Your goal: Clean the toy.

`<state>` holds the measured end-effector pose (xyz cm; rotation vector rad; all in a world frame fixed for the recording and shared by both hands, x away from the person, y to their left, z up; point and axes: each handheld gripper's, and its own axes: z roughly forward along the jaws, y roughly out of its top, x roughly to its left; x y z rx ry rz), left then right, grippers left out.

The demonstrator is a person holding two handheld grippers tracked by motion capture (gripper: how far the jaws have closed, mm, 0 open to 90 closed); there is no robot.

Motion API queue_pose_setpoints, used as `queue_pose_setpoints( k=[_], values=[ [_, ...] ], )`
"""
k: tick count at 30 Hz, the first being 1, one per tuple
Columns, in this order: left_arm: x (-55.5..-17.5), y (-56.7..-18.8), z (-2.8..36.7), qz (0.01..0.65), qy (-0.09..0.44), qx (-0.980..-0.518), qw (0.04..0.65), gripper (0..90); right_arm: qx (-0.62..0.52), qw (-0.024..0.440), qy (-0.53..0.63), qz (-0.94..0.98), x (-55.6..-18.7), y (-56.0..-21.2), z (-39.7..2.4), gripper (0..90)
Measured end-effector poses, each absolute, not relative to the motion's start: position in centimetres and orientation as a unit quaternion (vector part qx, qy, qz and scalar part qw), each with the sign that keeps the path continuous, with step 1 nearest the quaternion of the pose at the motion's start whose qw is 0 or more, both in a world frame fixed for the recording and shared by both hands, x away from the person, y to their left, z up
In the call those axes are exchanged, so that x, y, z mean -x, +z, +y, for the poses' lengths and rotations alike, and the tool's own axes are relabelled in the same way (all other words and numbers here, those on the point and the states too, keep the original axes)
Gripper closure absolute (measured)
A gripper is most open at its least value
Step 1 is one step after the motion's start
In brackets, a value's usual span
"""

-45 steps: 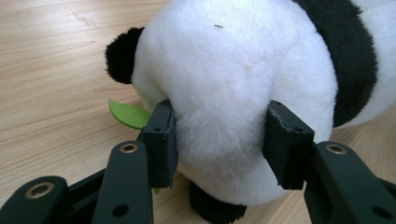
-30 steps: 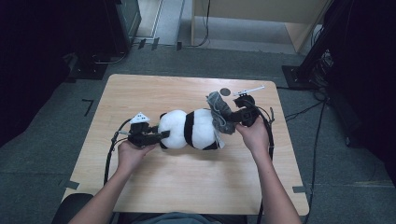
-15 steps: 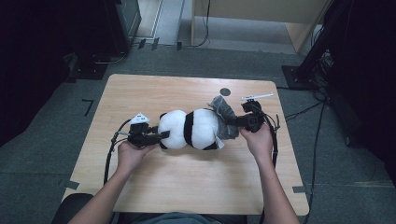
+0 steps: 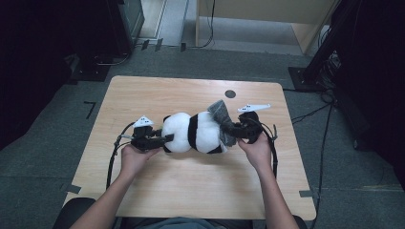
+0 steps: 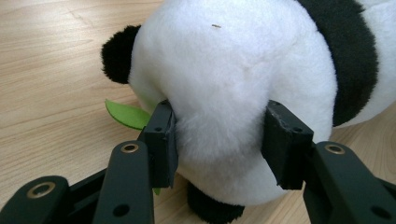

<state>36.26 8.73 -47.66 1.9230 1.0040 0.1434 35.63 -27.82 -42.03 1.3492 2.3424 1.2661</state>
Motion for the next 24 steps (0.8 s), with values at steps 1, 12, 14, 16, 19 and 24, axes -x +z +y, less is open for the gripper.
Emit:
queue_pose_setpoints(
  k=[1, 12, 14, 16, 19, 24],
  values=[
    [-36.3, -47.7, 8.7, 0.410, 0.058, -0.782, 0.466, 51.4, -0.454, 0.080, 0.422, 0.781, -35.6, -42.2, -27.9, 77.5],
    [-36.3, -47.7, 8.7, 0.413, 0.054, -0.779, 0.468, 52.0, -0.484, 0.042, 0.404, 0.775, -36.3, -45.6, -28.3, 78.4],
    [-36.3, -47.8, 8.7, 0.413, 0.054, -0.779, 0.469, 52.1, -0.486, 0.035, 0.404, 0.774, -36.5, -46.2, -28.3, 78.4],
    [-36.4, -47.8, 8.7, 0.412, 0.053, -0.779, 0.470, 52.2, -0.493, 0.024, 0.390, 0.777, -36.8, -47.1, -28.3, 78.4],
    [-36.3, -47.8, 8.7, 0.411, 0.054, -0.780, 0.469, 52.2, -0.502, 0.010, 0.369, 0.782, -37.2, -48.5, -27.9, 78.4],
    [-36.3, -47.8, 8.8, 0.411, 0.054, -0.781, 0.468, 51.9, -0.513, 0.007, 0.349, 0.784, -37.5, -49.6, -28.2, 78.1]
  ],
)
